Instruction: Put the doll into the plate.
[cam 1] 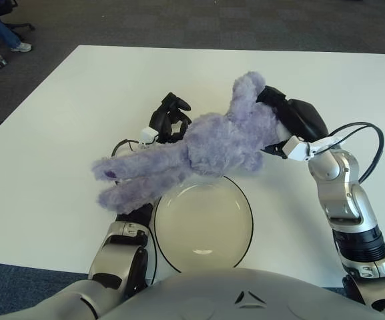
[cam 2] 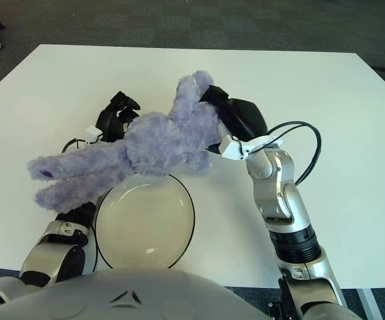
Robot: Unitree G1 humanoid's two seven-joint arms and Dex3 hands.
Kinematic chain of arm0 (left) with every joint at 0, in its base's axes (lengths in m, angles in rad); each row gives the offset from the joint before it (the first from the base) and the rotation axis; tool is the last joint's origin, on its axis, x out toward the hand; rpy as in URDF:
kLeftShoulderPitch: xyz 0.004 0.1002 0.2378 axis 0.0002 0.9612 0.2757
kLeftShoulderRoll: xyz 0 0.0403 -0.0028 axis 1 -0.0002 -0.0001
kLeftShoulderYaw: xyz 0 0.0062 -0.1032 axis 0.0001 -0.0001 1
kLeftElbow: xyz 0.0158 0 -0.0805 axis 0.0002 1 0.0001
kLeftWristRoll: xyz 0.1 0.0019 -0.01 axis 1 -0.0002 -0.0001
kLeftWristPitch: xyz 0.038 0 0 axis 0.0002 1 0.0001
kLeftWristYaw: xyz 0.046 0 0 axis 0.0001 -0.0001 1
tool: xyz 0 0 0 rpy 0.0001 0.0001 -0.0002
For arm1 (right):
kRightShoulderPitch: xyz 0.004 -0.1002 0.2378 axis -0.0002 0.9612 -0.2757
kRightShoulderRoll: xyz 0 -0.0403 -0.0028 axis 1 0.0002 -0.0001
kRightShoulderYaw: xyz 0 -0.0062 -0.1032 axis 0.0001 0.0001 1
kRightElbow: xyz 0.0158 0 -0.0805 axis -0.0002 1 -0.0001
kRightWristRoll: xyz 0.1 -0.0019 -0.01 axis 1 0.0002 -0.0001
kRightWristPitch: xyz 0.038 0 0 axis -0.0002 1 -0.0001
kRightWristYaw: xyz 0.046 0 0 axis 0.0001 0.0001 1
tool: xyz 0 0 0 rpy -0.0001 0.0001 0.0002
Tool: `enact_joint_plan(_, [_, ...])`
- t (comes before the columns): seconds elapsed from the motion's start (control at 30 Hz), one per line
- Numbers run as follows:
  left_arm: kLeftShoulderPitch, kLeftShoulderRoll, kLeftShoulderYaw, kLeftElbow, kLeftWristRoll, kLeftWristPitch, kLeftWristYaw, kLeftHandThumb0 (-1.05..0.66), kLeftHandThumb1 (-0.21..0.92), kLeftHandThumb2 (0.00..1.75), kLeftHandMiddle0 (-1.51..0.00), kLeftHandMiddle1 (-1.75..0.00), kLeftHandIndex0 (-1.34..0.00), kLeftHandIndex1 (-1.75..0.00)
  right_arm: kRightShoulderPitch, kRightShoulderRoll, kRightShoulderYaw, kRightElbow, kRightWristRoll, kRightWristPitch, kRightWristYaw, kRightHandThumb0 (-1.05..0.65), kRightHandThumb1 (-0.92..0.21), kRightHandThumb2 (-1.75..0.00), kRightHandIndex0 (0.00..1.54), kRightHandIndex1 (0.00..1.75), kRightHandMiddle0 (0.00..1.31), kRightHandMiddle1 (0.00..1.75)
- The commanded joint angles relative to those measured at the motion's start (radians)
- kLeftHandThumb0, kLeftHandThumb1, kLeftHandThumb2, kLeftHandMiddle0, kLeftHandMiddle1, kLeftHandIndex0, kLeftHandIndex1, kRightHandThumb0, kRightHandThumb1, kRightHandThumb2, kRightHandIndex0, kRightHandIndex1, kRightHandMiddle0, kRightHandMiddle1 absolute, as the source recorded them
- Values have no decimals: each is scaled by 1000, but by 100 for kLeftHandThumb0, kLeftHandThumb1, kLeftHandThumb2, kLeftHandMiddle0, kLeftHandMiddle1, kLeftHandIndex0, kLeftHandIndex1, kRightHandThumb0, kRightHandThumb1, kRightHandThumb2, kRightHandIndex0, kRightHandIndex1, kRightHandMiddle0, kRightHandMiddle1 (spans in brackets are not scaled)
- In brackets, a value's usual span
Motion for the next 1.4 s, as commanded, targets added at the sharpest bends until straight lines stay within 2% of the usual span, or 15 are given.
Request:
enact_joint_plan(0.0, [59, 4, 2, 44, 4, -11, 3, -1, 30, 134, -51, -175, -50, -175, -8, 26, -24, -32, 64, 19, 8, -1, -6, -152, 73, 165, 74, 162])
enact_joint_plan(0.53, [46, 3, 6, 76, 7, -29, 5, -1, 31, 134, -51, -175, -49, -175, -39, 41, -68, -122, 267, 125, 102, -1, -5, -153, 74, 164, 74, 162])
enact_joint_plan(0.63, [40, 5, 8, 89, 4, -36, 1, -1, 31, 134, -51, -175, -50, -175, -58, 37, -78, -193, 318, 217, 153, -1, -5, -153, 74, 164, 74, 162])
enact_joint_plan(0.87, [31, 5, 10, 108, -1, -44, -5, -1, 30, 134, -51, -175, -50, -175, -83, 15, -119, -247, 452, 322, 228, -1, -5, -153, 74, 164, 74, 162])
enact_joint_plan(0.93, [27, 6, 11, 113, -2, -46, -5, -1, 31, 134, -51, -175, -50, -175, -95, 9, -113, -317, 473, 395, 244, -1, -6, -152, 75, 163, 75, 161])
enact_joint_plan(1.0, [25, 6, 11, 118, 0, -51, -3, -1, 31, 134, -51, -175, -50, -175, -94, -3, -109, -314, 492, 380, 255, -1, -6, -151, 75, 162, 75, 160])
enact_joint_plan(1.37, [13, 4, 14, 144, -1, -73, -5, -1, 29, 136, -52, -175, -51, -175, -71, -41, -83, -399, 590, 458, 288, -1, -6, -150, 75, 161, 75, 159])
